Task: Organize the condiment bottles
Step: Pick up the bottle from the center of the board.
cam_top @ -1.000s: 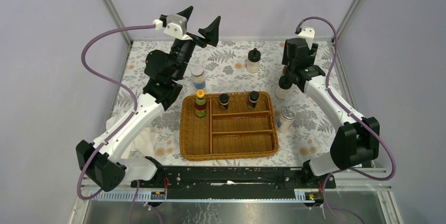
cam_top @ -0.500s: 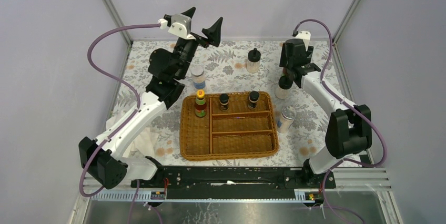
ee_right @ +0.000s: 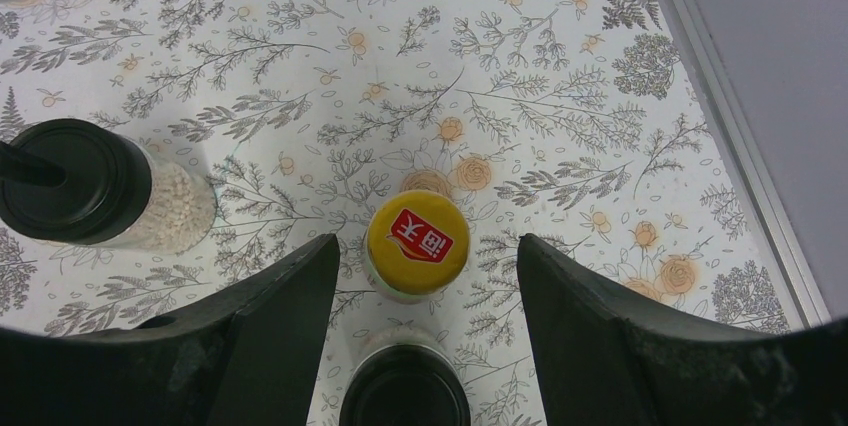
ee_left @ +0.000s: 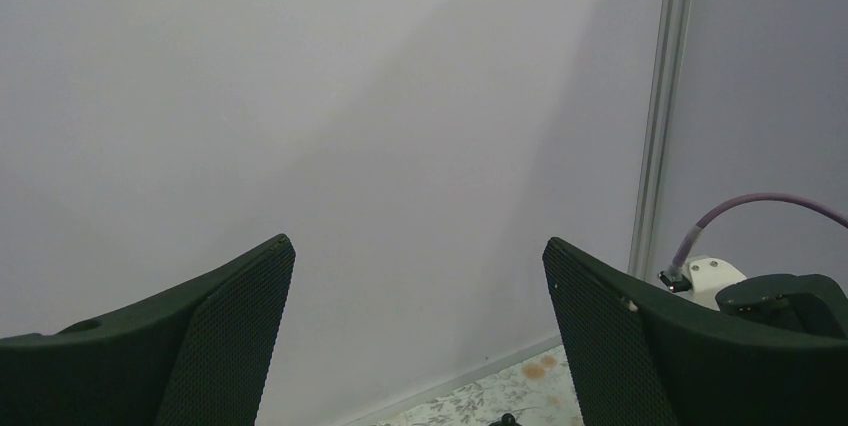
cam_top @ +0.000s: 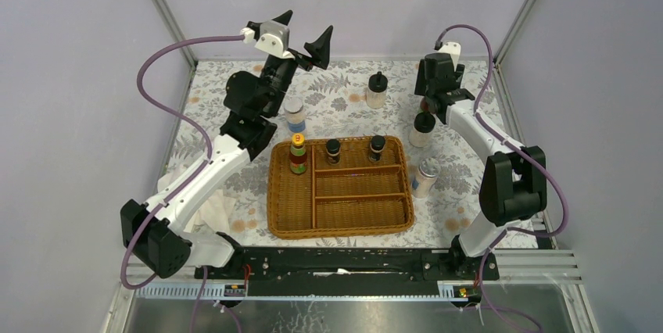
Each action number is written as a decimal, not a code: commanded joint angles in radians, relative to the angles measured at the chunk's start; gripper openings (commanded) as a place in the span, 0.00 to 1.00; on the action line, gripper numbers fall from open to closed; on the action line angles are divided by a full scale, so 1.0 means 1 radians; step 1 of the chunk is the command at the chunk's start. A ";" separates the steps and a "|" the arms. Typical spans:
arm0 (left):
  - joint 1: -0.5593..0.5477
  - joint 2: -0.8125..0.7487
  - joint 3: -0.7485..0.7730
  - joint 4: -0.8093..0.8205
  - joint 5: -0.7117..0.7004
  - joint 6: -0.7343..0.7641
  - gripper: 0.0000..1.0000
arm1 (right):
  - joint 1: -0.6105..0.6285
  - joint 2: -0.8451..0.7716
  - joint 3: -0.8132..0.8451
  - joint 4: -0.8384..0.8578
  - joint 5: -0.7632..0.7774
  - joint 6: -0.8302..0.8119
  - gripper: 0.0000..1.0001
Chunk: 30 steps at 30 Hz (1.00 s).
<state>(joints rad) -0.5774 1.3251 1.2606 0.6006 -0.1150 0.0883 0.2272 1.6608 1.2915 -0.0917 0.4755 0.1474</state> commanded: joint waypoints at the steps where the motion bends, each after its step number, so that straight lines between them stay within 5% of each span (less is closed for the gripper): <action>1: -0.007 0.018 -0.007 0.065 0.001 0.031 0.99 | -0.014 0.012 0.054 0.037 -0.016 0.004 0.73; 30: -0.005 0.002 -0.032 0.077 0.000 0.048 0.99 | -0.035 0.054 0.067 0.042 -0.071 0.007 0.50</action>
<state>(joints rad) -0.5774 1.3434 1.2434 0.6353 -0.1146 0.1089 0.1997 1.7023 1.3258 -0.0803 0.4232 0.1474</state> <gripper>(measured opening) 0.988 0.516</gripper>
